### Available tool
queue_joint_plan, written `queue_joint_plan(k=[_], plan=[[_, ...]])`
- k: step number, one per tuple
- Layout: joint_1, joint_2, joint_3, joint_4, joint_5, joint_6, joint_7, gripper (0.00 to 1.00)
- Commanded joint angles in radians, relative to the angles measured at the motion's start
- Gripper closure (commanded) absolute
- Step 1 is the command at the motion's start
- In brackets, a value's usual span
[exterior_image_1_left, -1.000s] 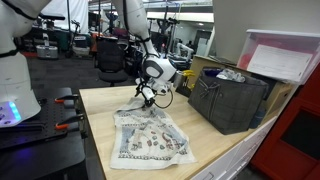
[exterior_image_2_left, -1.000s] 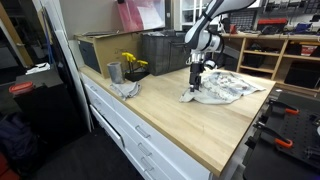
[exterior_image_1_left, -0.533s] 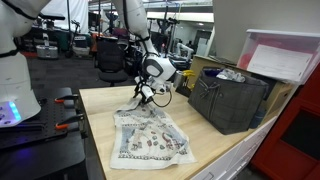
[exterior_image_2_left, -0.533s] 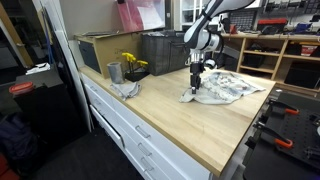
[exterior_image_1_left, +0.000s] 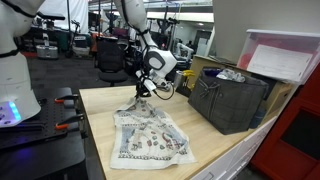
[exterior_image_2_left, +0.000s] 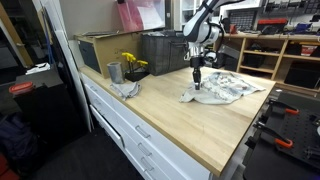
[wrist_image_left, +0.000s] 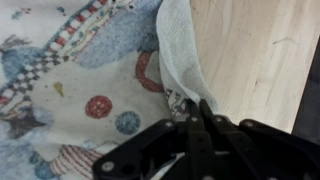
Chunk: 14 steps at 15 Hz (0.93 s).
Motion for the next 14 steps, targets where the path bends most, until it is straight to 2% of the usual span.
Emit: queue_joint_plan(k=[1,7,12,13,14], plan=[[0.02,-0.128,-0.015,-0.089,-0.04,-0.034,-0.054,0.99],[0.076,-0.273,0.014,-0.229,-0.05,-0.113,-0.248,0.99],[0.167,-0.36,0.016,-0.304,-0.094,-0.18,-0.37,0.99],[0.186,-0.372,0.014,-0.314,-0.121,-0.182,-0.381,0.7],[0.202,-0.38,0.015,-0.319,-0.142,-0.185,-0.397,0.69]])
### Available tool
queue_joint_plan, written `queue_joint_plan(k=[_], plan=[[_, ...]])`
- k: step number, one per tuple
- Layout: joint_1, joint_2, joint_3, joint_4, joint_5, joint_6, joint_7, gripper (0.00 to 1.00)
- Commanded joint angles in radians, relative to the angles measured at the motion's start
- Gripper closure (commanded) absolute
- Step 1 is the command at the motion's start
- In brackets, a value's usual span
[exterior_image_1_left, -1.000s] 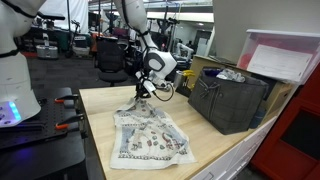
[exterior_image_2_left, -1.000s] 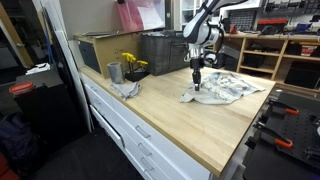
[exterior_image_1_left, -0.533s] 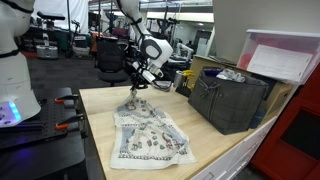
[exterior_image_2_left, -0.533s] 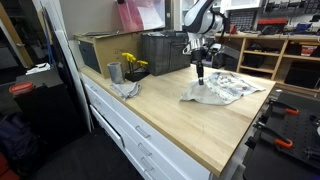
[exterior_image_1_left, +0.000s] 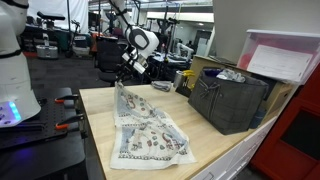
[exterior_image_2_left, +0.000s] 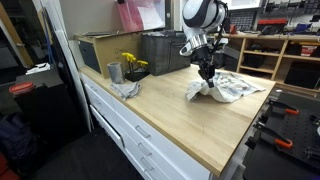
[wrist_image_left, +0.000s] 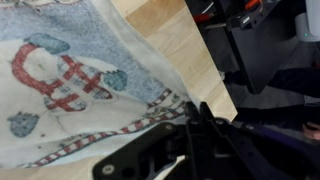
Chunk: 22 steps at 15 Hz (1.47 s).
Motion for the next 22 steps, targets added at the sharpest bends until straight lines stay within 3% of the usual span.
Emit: queue_joint_plan(k=[1,9,16,22], plan=[[0.052,-0.075,-0.006,-0.055,-0.078,-0.019,-0.096,0.64],[0.082,-0.089,-0.038,-0.029,-0.17,0.011,-0.098,0.03],[0.069,0.01,-0.106,0.047,-0.215,0.394,-0.007,0.0],[0.072,0.16,-0.119,0.097,-0.337,0.57,0.064,0.0]])
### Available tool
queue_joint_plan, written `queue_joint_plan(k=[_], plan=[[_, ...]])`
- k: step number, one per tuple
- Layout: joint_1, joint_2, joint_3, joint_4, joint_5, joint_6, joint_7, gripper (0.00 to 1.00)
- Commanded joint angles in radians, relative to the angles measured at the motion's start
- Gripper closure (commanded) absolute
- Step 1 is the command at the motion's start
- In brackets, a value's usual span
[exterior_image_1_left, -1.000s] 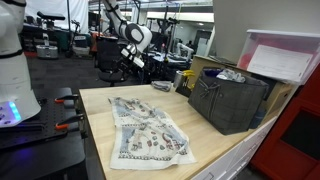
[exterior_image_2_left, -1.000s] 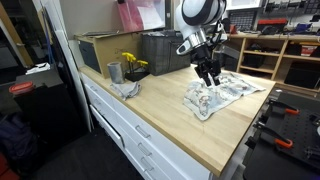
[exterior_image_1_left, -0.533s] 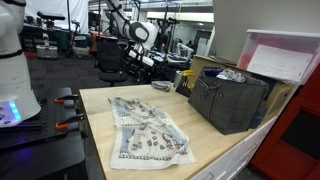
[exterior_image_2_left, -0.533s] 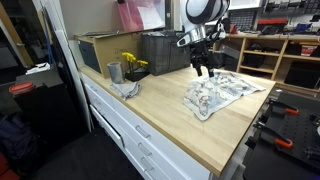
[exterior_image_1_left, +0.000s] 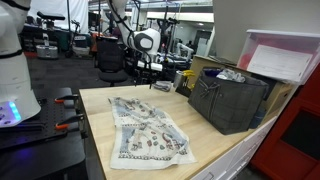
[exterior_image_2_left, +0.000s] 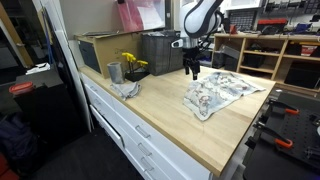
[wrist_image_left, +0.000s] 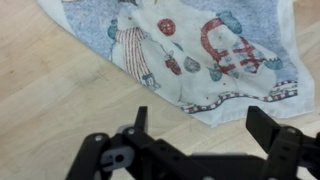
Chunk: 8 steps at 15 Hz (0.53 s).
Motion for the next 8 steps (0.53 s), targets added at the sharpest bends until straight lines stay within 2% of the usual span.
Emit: queue_joint_plan(k=[1,7,8], plan=[[0.003,0.097,-0.018,0.042,-0.092,0.088,0.025,0.0],[0.006,0.224,-0.044,0.115,-0.206,0.164,0.109,0.0],[0.007,0.241,-0.047,0.129,-0.214,0.173,0.125,0.25]])
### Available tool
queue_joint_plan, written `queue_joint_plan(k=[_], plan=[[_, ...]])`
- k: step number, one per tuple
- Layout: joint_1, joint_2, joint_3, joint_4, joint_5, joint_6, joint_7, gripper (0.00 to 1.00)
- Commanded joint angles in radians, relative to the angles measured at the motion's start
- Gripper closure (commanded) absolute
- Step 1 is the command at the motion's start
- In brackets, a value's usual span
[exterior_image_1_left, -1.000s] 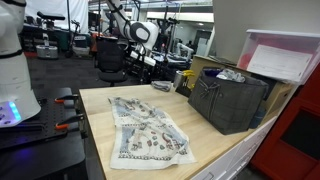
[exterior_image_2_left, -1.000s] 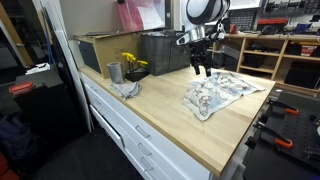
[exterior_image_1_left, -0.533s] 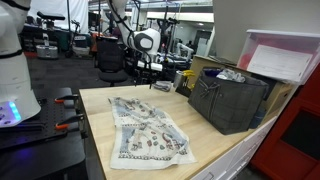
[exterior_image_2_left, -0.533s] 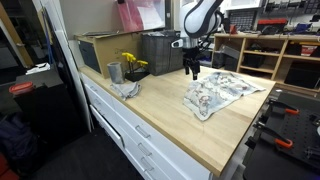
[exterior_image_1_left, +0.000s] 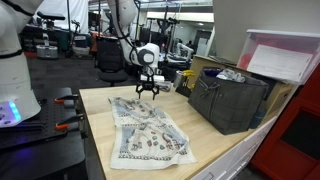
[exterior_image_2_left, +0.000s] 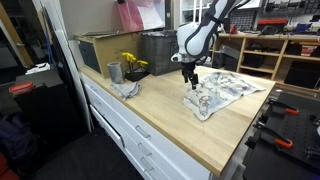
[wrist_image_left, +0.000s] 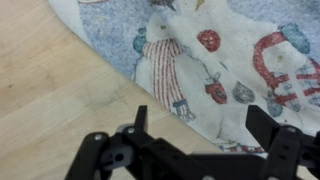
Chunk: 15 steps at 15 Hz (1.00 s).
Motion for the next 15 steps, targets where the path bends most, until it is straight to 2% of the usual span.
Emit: queue_joint_plan(k=[1,5,10,11,15], plan=[[0.008,0.064,-0.016,0.061,-0.042,0.044,0.056,0.26],[0.004,0.105,-0.01,0.097,-0.045,0.051,0.073,0.57],[0.005,0.11,-0.016,0.09,-0.065,0.052,0.081,0.95],[0.006,0.104,-0.016,0.088,-0.068,0.045,0.08,0.99],[0.01,0.075,-0.016,0.075,-0.078,0.029,0.086,1.0]])
